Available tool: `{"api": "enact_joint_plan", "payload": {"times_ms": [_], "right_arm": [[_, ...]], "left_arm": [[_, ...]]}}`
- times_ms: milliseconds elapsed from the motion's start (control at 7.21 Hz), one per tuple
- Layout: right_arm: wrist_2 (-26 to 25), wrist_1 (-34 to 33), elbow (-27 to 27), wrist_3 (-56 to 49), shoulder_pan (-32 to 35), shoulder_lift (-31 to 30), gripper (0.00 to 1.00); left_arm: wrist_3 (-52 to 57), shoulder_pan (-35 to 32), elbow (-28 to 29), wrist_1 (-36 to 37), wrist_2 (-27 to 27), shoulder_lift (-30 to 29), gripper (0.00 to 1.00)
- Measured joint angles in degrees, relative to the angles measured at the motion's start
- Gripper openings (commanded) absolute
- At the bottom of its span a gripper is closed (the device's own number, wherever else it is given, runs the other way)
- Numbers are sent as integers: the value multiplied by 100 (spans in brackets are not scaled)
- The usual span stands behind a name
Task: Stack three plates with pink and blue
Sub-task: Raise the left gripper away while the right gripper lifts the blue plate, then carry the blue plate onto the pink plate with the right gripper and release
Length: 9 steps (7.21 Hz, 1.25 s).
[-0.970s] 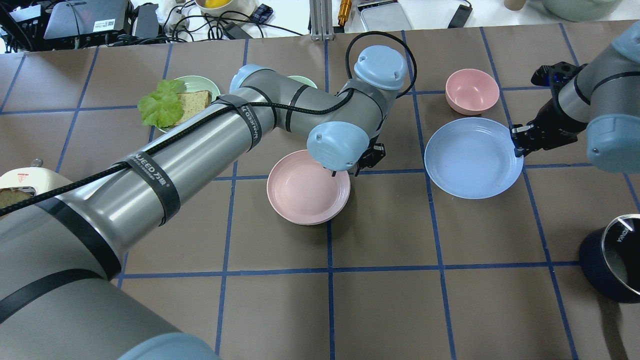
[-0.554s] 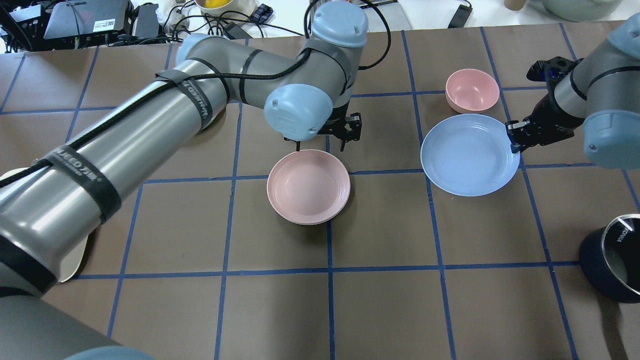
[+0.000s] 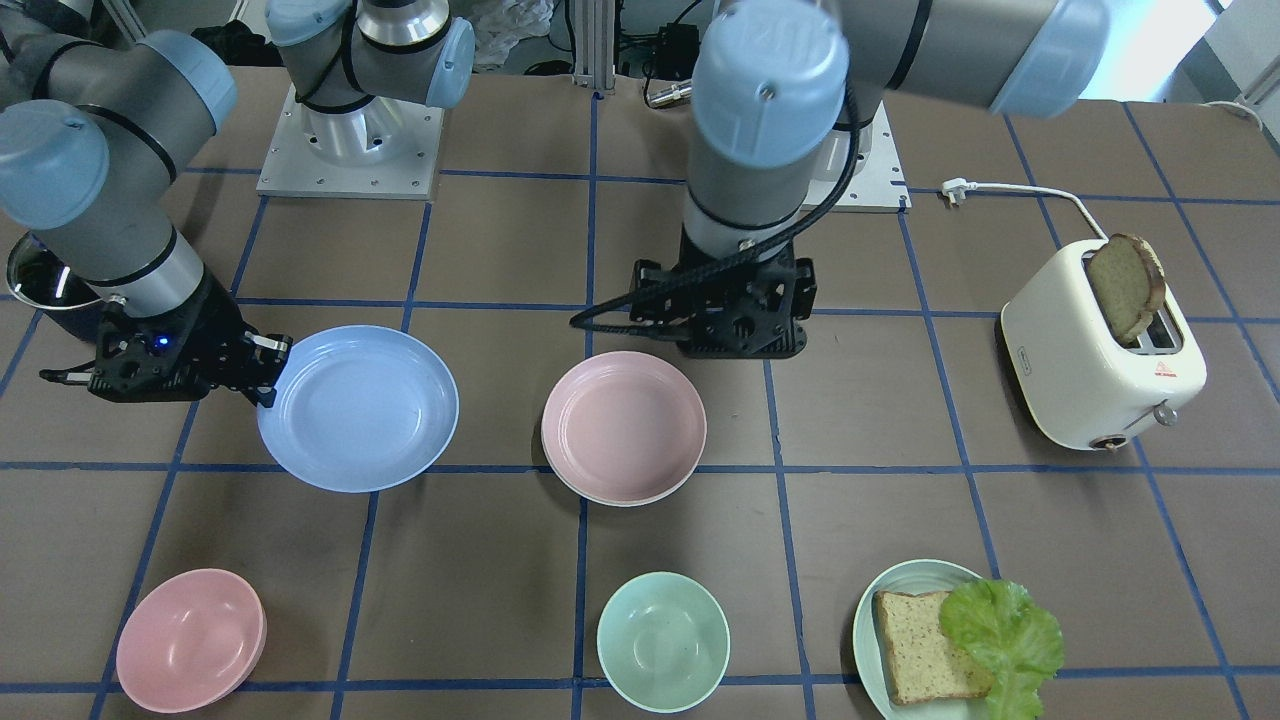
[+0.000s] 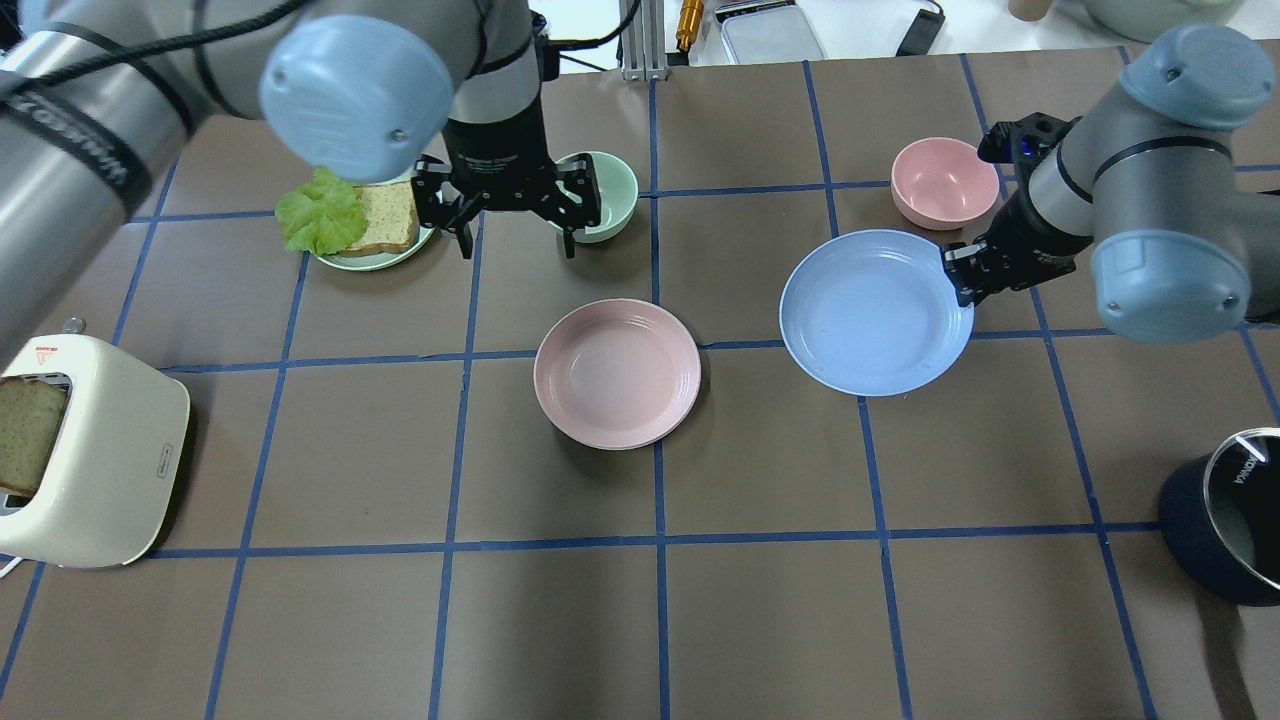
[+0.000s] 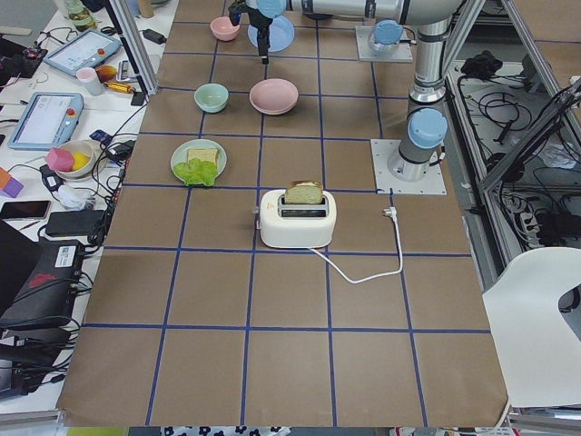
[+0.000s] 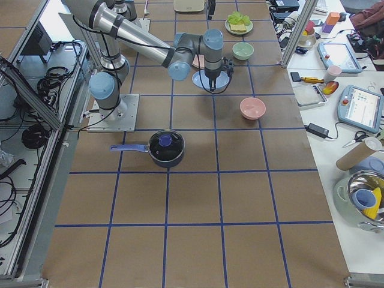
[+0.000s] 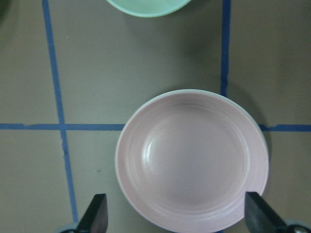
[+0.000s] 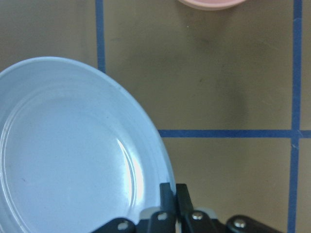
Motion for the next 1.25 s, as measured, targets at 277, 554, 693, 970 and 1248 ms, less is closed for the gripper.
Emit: {"api": "enact_joint_plan", "payload": {"times_ms": [277, 554, 693, 970, 1248], "right_arm": [[18, -158, -11, 698, 643, 33, 0], [26, -405, -17, 1535, 1258, 110, 0], [60, -562, -17, 1884, 1555, 219, 0], [99, -1137, -103, 2640, 2116, 626, 0], [48, -1429, -236, 3037, 2408, 923, 0]], "left_arm": [[472, 410, -28, -300, -191, 597, 100], [706, 624, -300, -257, -95, 986, 100], [811, 722, -535, -48, -88, 1105, 100], [878, 802, -805, 169, -59, 1283, 100], [880, 827, -854, 198, -49, 1343, 100]]}}
